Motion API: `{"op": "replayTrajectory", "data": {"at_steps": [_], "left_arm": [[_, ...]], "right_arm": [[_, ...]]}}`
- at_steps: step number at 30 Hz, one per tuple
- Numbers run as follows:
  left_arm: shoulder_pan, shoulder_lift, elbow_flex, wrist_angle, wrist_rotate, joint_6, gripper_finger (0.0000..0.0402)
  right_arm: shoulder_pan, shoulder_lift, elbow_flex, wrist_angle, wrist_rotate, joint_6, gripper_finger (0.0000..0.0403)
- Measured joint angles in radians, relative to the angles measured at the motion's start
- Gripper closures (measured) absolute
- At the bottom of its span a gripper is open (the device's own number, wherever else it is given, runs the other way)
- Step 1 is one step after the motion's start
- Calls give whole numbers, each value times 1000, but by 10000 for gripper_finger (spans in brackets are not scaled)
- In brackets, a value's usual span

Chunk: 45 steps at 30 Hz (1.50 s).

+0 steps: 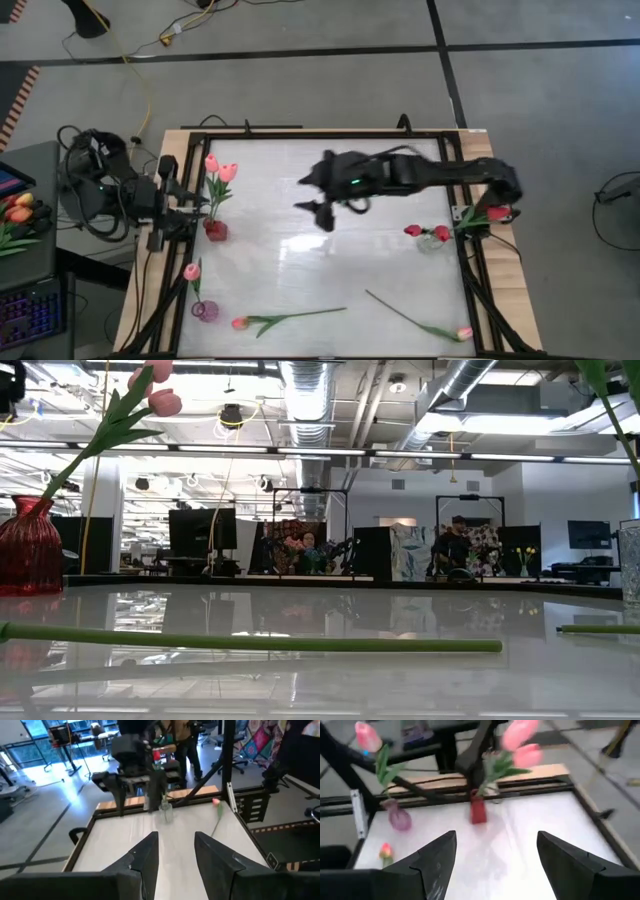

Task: Sort flowers into vase by color
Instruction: Put the right light pink flower into the purple flower vase

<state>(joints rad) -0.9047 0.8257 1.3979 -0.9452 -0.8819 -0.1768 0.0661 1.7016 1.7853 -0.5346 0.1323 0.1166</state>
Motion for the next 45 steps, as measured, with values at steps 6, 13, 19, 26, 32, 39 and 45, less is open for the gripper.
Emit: {"op": "replayTrajectory", "data": {"at_steps": [6, 13, 19, 26, 32, 39, 45], "left_arm": [[46, -20, 0, -18, 60, -9, 288], [47, -23, 0, -93, 74, -47, 288], [47, -27, -11, -106, 74, -38, 288], [47, -27, -22, -91, 74, -39, 288], [47, -27, -23, -73, 86, -78, 288], [47, -27, -23, -73, 107, -82, 288], [47, -27, -23, -74, 85, -75, 288]], "right_arm": [[23, 199, 228, -141, -25, -44, 102], [119, 201, 322, -376, 18, -6, 102], [266, 78, 324, -546, 288, 96, 102], [354, -76, 323, -643, 669, 196, 102], [271, -190, 323, -804, 851, 332, 102], [451, -303, 323, -937, 855, 532, 102], [679, -270, 323, -932, 892, 590, 102]]}}
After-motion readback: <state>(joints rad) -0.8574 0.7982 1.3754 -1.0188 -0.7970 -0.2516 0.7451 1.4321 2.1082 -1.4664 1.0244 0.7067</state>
